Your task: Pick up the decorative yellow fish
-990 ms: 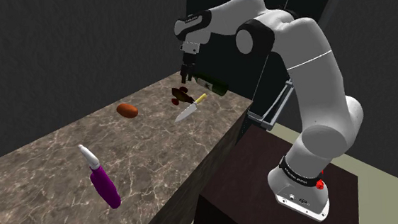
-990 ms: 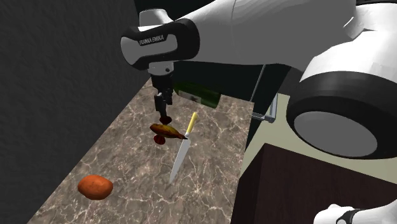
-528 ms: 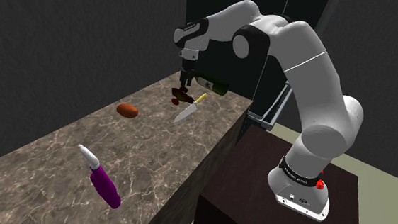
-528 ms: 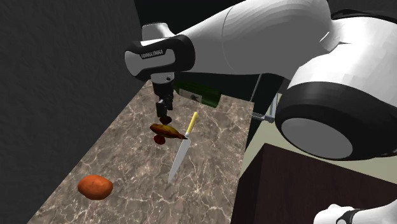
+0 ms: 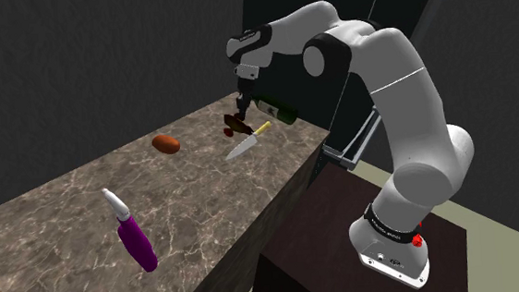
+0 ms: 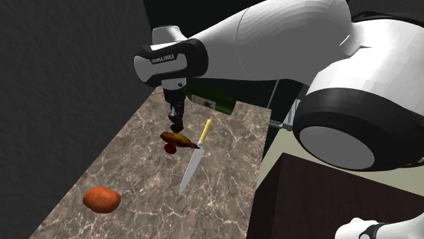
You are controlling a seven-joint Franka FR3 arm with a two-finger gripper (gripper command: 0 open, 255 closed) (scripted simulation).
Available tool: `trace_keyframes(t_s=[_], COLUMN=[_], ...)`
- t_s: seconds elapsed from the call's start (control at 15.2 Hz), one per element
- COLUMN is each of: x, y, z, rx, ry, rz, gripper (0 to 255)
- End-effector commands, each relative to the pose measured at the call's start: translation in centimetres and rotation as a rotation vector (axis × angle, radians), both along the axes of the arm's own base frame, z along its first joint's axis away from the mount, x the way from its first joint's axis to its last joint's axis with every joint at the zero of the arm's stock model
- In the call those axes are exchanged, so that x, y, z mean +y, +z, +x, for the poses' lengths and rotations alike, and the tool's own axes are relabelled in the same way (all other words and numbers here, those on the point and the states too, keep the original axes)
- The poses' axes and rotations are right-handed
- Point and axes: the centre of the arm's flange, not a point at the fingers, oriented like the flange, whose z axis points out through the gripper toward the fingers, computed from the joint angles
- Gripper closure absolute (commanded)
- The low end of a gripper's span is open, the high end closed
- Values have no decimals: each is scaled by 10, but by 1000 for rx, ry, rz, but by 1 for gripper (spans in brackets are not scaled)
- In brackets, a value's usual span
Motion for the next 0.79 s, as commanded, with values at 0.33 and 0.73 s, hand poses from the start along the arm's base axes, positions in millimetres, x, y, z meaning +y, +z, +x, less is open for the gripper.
trace_keyframes(t_s=[0.33,0.73], x=[0,0], y=[15,47], z=[-1,0], rx=[0,0], ry=[0,0], rz=[0,0], gripper=[255,255])
